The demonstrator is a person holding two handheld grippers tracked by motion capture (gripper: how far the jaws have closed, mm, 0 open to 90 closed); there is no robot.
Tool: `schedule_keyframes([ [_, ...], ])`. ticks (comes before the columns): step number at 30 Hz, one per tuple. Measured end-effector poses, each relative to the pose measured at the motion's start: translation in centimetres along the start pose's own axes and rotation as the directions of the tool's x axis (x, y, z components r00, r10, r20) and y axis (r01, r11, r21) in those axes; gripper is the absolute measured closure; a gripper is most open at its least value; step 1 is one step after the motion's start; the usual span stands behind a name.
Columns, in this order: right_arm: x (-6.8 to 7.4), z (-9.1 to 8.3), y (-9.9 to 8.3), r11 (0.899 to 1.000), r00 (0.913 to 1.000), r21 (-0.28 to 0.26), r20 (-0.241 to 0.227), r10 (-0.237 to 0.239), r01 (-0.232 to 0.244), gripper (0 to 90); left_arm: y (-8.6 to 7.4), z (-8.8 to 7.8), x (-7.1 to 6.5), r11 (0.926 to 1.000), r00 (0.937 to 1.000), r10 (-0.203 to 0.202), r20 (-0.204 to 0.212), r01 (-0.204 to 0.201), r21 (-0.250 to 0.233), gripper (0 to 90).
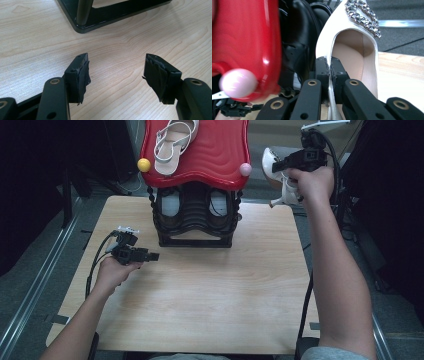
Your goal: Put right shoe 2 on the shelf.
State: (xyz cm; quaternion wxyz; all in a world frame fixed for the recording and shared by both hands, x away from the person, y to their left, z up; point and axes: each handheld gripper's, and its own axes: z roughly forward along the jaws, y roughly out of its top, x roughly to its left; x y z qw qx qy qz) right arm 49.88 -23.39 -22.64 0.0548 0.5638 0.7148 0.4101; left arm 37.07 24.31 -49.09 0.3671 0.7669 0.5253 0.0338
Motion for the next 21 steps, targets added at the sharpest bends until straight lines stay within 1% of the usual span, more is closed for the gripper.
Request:
schedule_keyframes([
  [4, 1.3, -1.0, 1.1, 1.000, 0.9999, -0.017, -0.002, -0.010, 0.010, 89.0, 0.0, 0.1, 0.0, 1.0000, 1.0000, -0.001, 0.004, 0.001, 0.002, 37.3],
  [8, 2.7, -2.1, 2.5, 0.998, 0.9996, -0.048, -0.003, -0.029, 0.029, 89.0, 0.0, 0.1, -0.1, 1.0000, 1.0000, 0.003, 0.002, -0.003, 0.006, 37.3],
  [13, 4.7, -3.1, 4.1, 0.996, 0.9987, -0.073, 0.010, -0.050, 0.050, 89.0, 0.0, 0.2, -0.1, 1.0000, 1.0000, 0.005, 0.005, -0.005, 0.006, 37.2],
  [16, 6.0, -3.6, 5.0, 0.994, 0.9973, -0.086, 0.019, -0.070, 0.072, 89.0, 0.0, 0.2, -0.1, 1.0000, 1.0000, 0.004, 0.005, -0.004, 0.007, 37.2],
  [18, 6.9, -3.8, 5.5, 0.992, 0.9966, -0.093, 0.016, -0.081, 0.082, 89.0, 0.0, 0.2, -0.1, 1.0000, 1.0000, 0.005, 0.005, -0.005, 0.007, 37.2],
  [19, 6.9, -3.8, 5.5, 0.992, 0.9966, -0.093, 0.016, -0.081, 0.082, 89.0, 0.0, 0.2, -0.1, 1.0000, 1.0000, 0.005, 0.005, -0.005, 0.007, 37.2],
  [20, 7.7, -3.9, 6.0, 0.991, 0.9954, -0.097, 0.019, -0.094, 0.096, 89.0, 0.0, 0.2, -0.1, 1.0000, 1.0000, 0.005, 0.005, -0.005, 0.007, 37.2],
  [21, 8.2, -3.9, 6.3, 0.990, 0.9949, -0.099, 0.018, -0.100, 0.101, 89.0, 0.0, 0.2, -0.1, 1.0000, 1.0000, 0.004, 0.006, -0.004, 0.008, 37.2],
])
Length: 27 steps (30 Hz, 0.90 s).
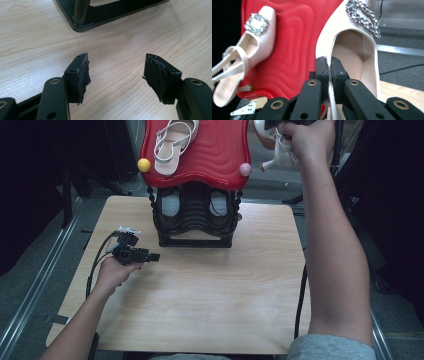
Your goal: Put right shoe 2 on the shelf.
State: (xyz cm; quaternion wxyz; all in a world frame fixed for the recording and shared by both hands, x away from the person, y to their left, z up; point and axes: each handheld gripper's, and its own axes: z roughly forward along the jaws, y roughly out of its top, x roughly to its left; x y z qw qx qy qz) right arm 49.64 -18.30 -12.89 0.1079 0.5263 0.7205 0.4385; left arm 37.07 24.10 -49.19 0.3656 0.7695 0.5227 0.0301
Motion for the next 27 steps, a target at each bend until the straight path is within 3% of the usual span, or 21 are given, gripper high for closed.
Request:
schedule_keyframes([
  [7, 2.7, 0.4, 1.4, 0.999, 0.9993, -0.015, -0.011, -0.037, 0.037, 89.0, 0.0, 0.0, -0.1, 1.0000, 1.0000, 0.005, 0.004, -0.005, 0.000, 37.2],
  [16, 5.9, 2.6, 2.1, 0.996, 0.9952, -0.002, -0.032, -0.093, 0.093, 89.0, 0.0, 0.0, 0.0, 1.0000, 1.0000, -0.001, 0.003, 0.001, -0.004, 37.2],
  [27, 7.3, 5.0, 1.7, 0.990, 0.9902, 0.008, -0.026, -0.137, 0.137, 89.0, 0.0, 0.0, 0.1, 1.0000, 1.0000, -0.001, 0.001, 0.001, -0.003, 37.2],
])
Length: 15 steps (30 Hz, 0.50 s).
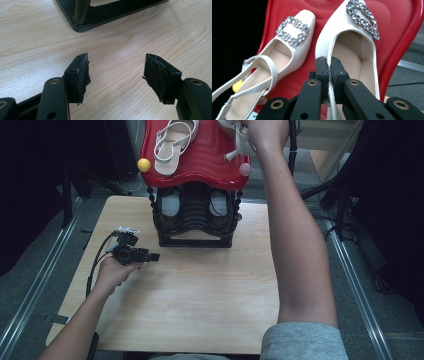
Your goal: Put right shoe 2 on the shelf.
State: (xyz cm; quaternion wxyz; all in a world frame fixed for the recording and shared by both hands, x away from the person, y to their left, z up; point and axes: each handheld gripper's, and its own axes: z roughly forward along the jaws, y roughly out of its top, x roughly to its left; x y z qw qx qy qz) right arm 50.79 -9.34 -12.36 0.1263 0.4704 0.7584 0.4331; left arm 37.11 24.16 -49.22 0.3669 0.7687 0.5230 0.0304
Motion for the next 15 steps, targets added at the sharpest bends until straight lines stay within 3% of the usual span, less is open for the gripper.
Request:
schedule_keyframes([
  [15, 1.1, 1.8, -1.6, 0.997, 0.9973, 0.035, 0.010, -0.073, 0.073, 88.8, 0.0, 0.1, -0.1, 1.0000, 1.0000, 0.005, -0.002, -0.005, 0.006, 37.2],
])
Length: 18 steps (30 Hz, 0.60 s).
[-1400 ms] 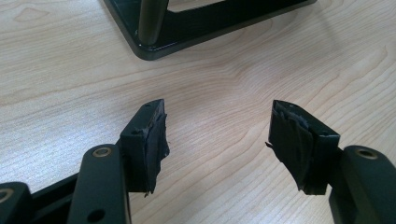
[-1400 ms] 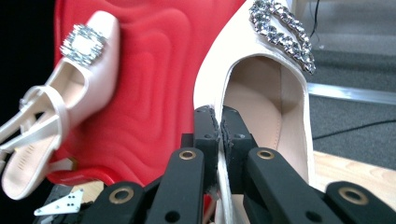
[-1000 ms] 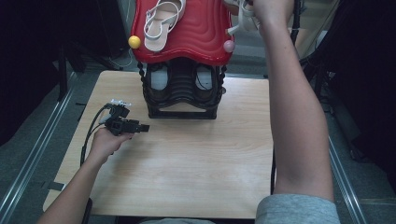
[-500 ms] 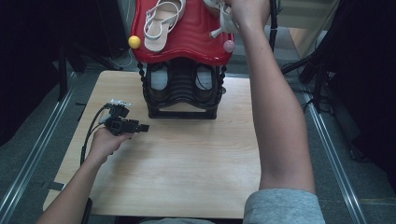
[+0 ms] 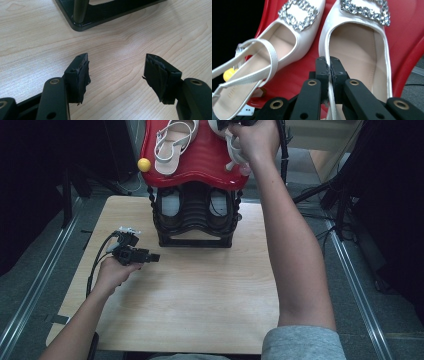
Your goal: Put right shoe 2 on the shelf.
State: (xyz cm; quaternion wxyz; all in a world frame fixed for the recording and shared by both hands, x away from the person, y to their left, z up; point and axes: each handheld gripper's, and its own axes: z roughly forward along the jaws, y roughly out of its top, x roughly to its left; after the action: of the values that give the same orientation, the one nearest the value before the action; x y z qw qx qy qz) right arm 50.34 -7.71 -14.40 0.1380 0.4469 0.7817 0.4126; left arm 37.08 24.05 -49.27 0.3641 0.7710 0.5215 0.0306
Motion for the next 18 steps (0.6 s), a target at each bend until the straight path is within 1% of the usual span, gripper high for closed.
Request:
schedule_keyframes([
  [3, 0.2, 0.4, -0.4, 1.000, 1.0000, 0.005, -0.003, -0.005, 0.005, 88.8, 0.0, 0.0, 0.0, 1.0000, 1.0000, 0.006, -0.001, -0.006, 0.006, 37.1],
  [9, 0.7, 1.1, -0.9, 0.999, 0.9994, 0.018, 0.014, -0.030, 0.030, 88.5, 0.0, 0.0, -0.1, 0.9999, 1.0000, 0.007, 0.001, -0.007, 0.010, 37.2],
  [11, 0.7, 1.3, -1.0, 0.999, 0.9996, 0.028, 0.014, -0.023, 0.023, 88.3, 0.0, 0.0, 0.0, 0.9999, 1.0000, 0.007, 0.001, -0.007, 0.011, 37.2],
  [15, 0.9, 1.6, -1.2, 0.999, 0.9994, 0.029, 0.010, -0.034, 0.034, 88.2, 0.0, 0.0, 0.0, 0.9999, 1.0000, 0.006, 0.000, -0.006, 0.010, 37.2],
  [18, 1.0, 1.6, -1.3, 0.998, 0.9994, 0.044, 0.009, -0.034, 0.033, 88.3, 0.0, 0.1, 0.0, 1.0000, 1.0000, 0.001, 0.000, -0.001, 0.006, 37.2],
])
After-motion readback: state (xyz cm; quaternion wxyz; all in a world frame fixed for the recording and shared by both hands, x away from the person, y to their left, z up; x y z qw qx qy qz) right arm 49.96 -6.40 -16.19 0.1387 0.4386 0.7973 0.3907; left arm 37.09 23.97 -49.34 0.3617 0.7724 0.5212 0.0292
